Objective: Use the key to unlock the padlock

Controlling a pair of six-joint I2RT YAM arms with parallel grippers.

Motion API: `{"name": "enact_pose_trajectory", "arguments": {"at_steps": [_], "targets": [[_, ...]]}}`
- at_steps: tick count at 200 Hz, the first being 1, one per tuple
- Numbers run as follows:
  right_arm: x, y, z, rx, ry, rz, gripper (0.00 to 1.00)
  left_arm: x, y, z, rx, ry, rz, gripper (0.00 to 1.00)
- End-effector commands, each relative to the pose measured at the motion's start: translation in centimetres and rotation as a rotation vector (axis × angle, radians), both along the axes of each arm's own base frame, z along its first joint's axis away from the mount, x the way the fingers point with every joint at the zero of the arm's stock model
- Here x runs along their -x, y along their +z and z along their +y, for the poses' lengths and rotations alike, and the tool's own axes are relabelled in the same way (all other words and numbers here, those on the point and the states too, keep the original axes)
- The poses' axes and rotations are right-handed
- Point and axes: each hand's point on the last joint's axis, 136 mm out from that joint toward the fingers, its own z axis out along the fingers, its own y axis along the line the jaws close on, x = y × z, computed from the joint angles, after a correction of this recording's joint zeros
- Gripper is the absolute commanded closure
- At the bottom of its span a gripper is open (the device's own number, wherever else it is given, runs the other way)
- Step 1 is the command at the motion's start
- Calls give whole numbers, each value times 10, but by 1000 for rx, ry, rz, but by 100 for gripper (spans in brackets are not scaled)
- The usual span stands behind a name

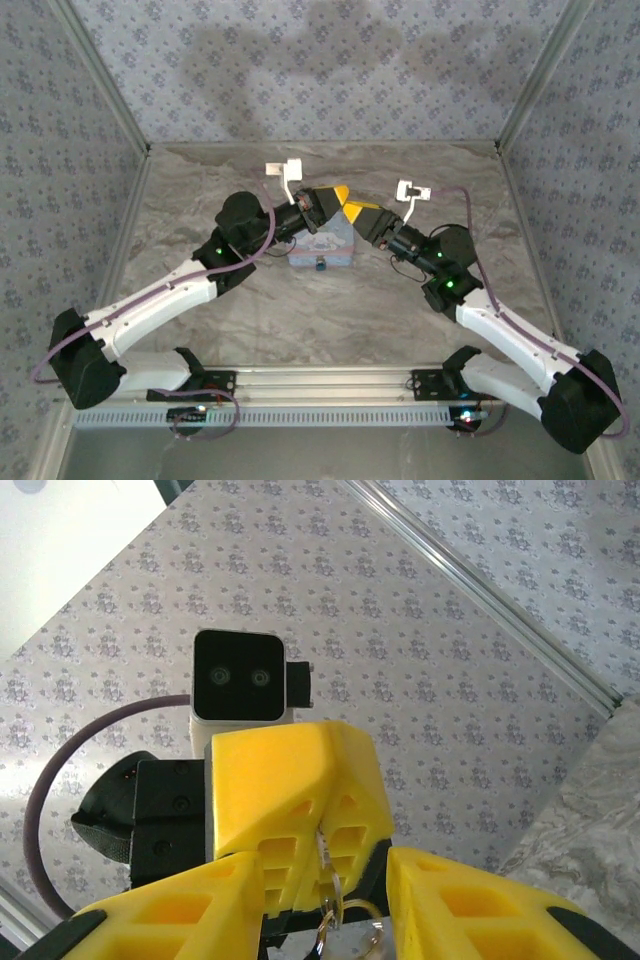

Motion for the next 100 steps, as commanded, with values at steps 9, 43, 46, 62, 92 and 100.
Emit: {"name": "enact_pose_trajectory", "arguments": {"at_steps": [9,43,46,62,92,100], "targets": [[12,26,-2,-34,17,-73,66,5,18,3,50,3,-42,100],[9,23,0,-23,17,-60,71,6,20,2,56,5,-45,100],[9,22,0,-22,17,-59,73,5,20,3,56,7,-44,100],[8,21,0,-20,13,-54,78,5,23,4,62,12,-50,100],[7,19,1,-16,12,-51,88,5,23,4,61,13,-50,100],[7,20,1,-16,11,-55,94,5,23,5,63,13,-51,100]]}}
